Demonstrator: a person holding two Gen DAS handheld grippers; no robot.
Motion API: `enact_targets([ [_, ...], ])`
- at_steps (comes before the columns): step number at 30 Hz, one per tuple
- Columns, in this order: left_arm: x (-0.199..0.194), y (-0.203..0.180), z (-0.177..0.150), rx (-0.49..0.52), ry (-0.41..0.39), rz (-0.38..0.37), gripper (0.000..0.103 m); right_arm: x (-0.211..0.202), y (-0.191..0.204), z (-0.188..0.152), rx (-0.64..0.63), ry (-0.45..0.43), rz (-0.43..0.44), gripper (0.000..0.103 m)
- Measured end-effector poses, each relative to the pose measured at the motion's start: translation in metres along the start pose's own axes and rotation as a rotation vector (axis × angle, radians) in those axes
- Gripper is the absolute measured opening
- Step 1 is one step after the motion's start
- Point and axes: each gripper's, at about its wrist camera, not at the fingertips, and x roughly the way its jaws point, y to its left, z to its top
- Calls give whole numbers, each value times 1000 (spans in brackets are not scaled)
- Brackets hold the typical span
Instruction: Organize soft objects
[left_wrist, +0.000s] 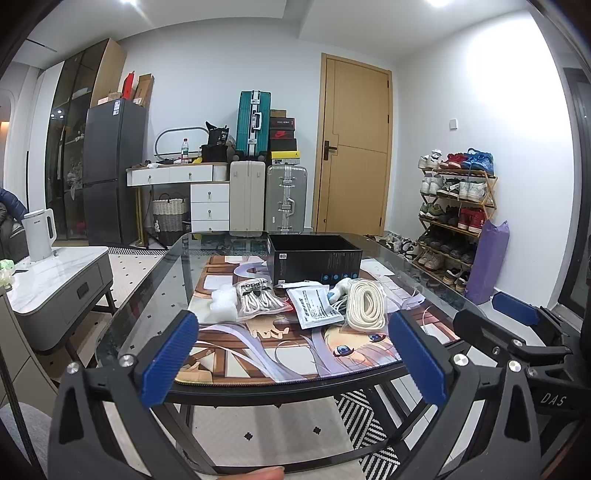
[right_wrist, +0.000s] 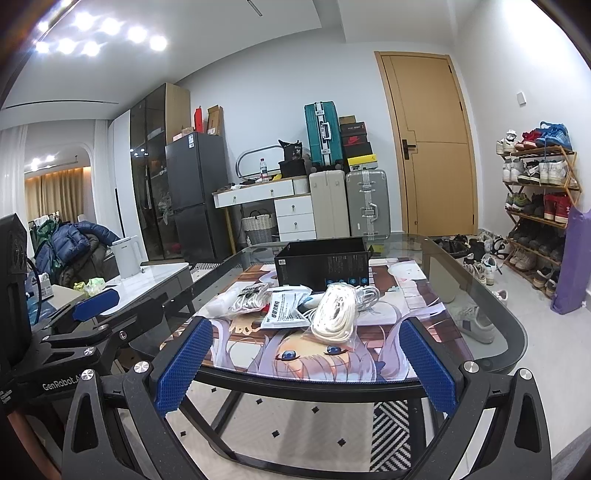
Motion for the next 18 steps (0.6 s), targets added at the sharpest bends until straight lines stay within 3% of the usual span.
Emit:
enact_targets([
  [18,-1,-2,-1,3,-3,1,103,0,1,0,-5,-1,-2,103],
])
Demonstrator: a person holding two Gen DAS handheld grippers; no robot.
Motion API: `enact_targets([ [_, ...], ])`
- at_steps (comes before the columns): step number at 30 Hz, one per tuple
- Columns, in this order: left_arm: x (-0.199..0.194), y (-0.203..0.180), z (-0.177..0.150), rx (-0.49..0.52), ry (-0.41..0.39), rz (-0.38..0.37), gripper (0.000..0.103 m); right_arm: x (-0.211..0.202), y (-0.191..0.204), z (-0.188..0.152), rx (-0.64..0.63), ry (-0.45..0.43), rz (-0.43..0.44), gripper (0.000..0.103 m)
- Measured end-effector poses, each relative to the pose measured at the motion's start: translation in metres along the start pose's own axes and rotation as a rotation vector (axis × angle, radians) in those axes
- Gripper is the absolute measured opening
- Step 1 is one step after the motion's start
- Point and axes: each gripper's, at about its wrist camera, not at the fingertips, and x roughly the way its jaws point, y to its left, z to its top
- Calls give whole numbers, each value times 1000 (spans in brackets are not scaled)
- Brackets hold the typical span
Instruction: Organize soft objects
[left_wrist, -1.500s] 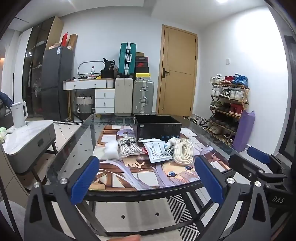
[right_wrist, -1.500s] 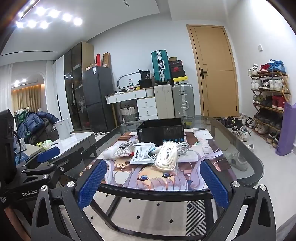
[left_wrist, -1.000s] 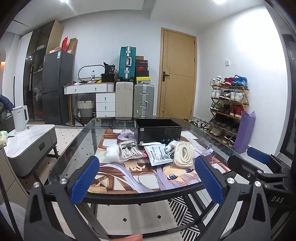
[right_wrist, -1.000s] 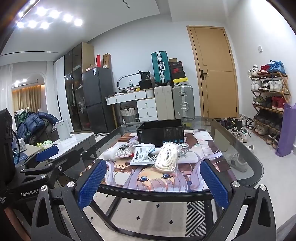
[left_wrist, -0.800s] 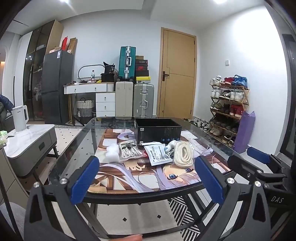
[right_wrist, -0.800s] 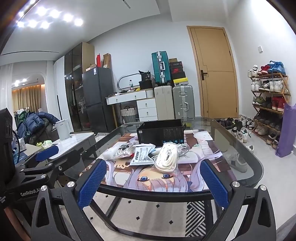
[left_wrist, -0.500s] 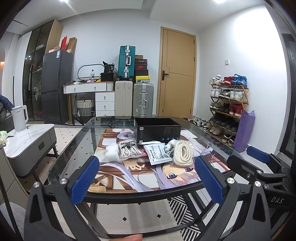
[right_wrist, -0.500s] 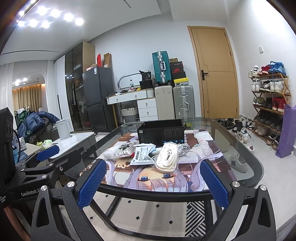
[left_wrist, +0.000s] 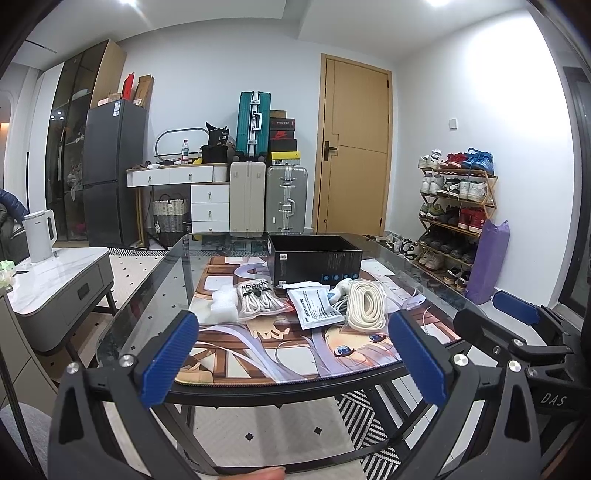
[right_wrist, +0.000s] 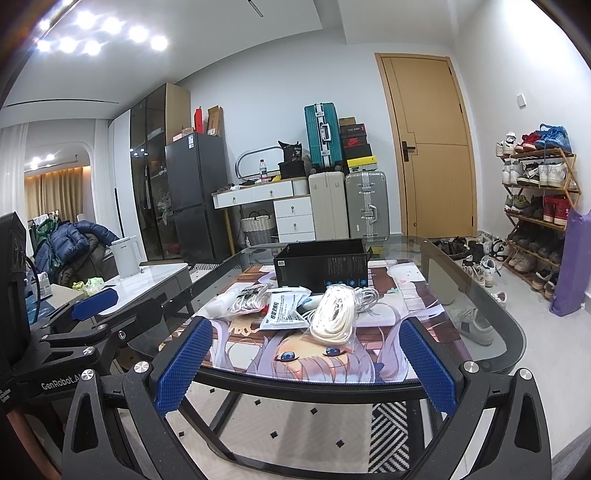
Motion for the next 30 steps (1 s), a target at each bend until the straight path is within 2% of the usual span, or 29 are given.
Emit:
enact_targets([
  [13,8,1,-2,5,44,18,103,0,1,3,-5,-5,7,103],
  [18,16,1,-2,6,97,43,103,2,1,2,-2,-2,-1,103],
  [21,24,10,0,-30,145,19,103,4,0,3,6,4,-5,103],
  [25,30,15,1,-41,172,26,103,11,-2,10,32,30,1,103],
  [30,37,20,12,-27,184,34,103,24,0,30,-13,47,-1,103],
])
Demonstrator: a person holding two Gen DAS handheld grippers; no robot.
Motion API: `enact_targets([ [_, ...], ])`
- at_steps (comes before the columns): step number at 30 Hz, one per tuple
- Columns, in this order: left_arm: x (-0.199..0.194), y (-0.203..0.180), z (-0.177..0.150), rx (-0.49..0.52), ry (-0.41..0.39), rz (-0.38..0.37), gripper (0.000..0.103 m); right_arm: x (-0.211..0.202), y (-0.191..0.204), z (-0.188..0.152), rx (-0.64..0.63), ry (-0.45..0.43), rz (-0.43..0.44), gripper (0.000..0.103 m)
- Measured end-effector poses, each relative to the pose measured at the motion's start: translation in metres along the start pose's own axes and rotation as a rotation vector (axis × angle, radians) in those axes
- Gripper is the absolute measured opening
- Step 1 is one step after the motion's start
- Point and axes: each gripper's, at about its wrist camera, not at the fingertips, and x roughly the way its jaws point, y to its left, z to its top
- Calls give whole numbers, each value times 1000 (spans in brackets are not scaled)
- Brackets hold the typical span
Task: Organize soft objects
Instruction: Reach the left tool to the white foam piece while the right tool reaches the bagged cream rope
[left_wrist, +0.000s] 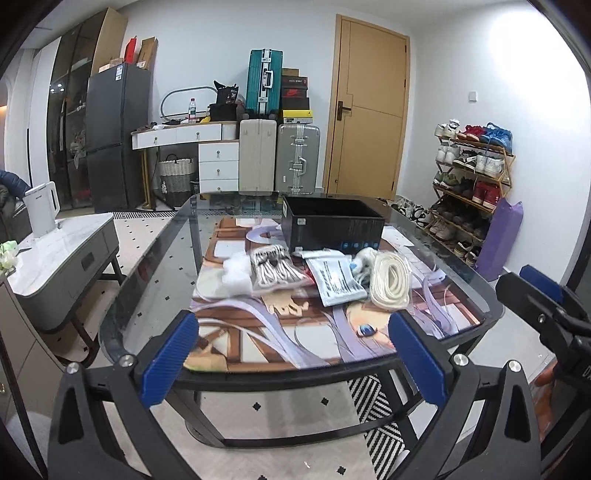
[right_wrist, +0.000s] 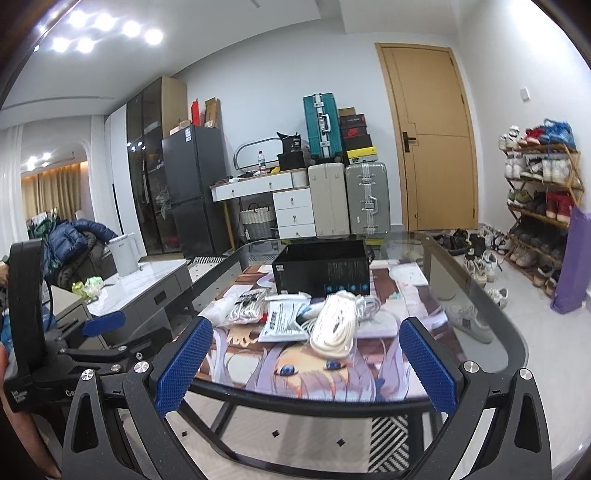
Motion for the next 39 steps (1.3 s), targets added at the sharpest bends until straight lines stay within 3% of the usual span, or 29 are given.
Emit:
enact_targets([
  [7,25,15,37,16,55,19,103,33,-3,38,-47,34,-16,103],
  [17,99,43,73,16,227,5,102,118,-25,63,-27,245,-20,103],
  [21,131,53,80,26,294,21,101,152,-35,60,-11,335,-13,103],
  [25,166,68,80,3,374,29,90,178,-42,47,8,414,-13,103],
  [29,195,74,73,7,447,50,84,191,-41,31,2,465,-9,103],
  [39,216,84,56,-56,520,56,82,208,-45,7,30,532,-16,103],
])
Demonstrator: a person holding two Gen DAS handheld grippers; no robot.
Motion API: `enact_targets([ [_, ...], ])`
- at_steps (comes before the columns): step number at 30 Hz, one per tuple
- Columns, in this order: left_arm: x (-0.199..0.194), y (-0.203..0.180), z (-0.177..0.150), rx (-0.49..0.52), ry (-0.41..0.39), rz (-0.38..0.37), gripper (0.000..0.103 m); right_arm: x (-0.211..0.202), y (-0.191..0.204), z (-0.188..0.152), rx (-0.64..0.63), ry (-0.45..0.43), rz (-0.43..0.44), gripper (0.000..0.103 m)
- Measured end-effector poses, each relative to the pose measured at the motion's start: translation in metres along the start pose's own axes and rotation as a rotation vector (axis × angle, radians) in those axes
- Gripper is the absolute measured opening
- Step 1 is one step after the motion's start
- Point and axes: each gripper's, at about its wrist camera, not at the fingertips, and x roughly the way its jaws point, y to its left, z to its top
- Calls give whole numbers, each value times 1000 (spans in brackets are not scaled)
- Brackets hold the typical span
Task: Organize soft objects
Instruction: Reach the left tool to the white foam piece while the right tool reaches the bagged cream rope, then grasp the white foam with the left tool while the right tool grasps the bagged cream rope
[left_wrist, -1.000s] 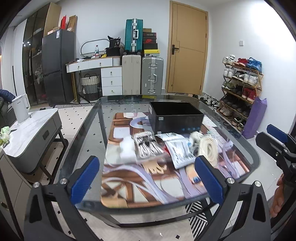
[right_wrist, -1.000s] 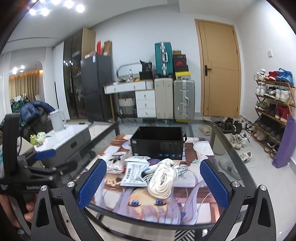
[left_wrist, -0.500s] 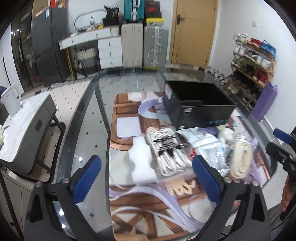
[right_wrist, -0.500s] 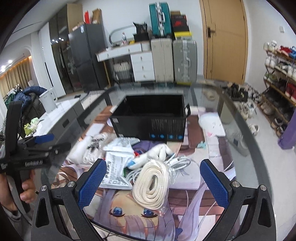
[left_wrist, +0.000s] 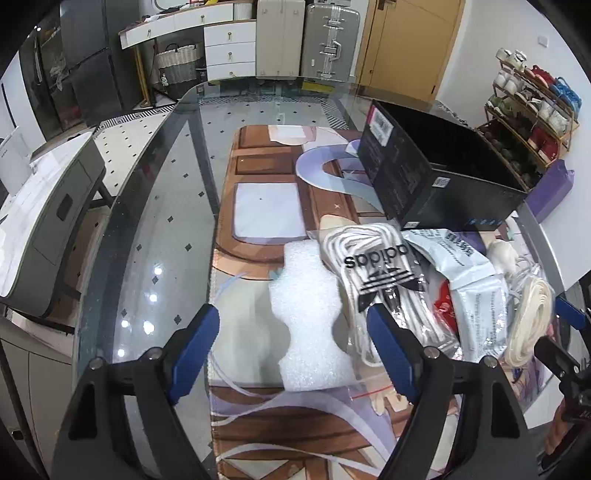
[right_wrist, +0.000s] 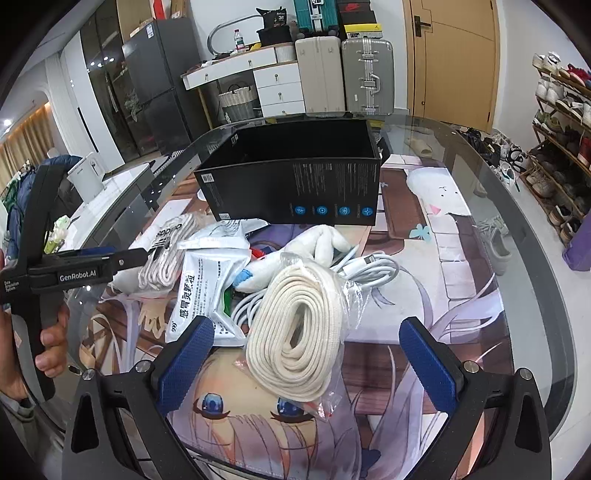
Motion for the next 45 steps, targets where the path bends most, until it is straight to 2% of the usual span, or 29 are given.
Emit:
enact_targets([
  [3,2,2,1,-10,-3,1,79,4,2,1,-17,5,-6,103],
  [7,6,11,5,-35,11,-1,63,10,3,0,-21,25,-5,103],
  [13,15,10,2,-22,35,21,63,13,7,-2,-40,28,-1,101],
  [15,16,7,2,-4,38,33,61,14,8,-2,-42,35,5,97],
  [16,16,6,2,2,36,25,51,15,8,-2,-43,41,10,92],
  [19,13,5,2,17,40,0,37,18,7,-4,-52,55,20,77],
  [22,9,6,2,13,36,-3,36,16,4,-4,-49,55,26,73],
  [26,-4,5,1,25,1,0,36,11,3,-4,-59,50,38,58],
  [35,-26,1,-9,33,-29,-53,36,7,5,-4,-70,52,54,43],
  [40,-40,-7,-21,57,-51,-78,36,5,5,-5,-69,51,66,39],
  [45,-47,-21,-29,98,-69,-79,36,4,5,-5,-72,50,70,38],
])
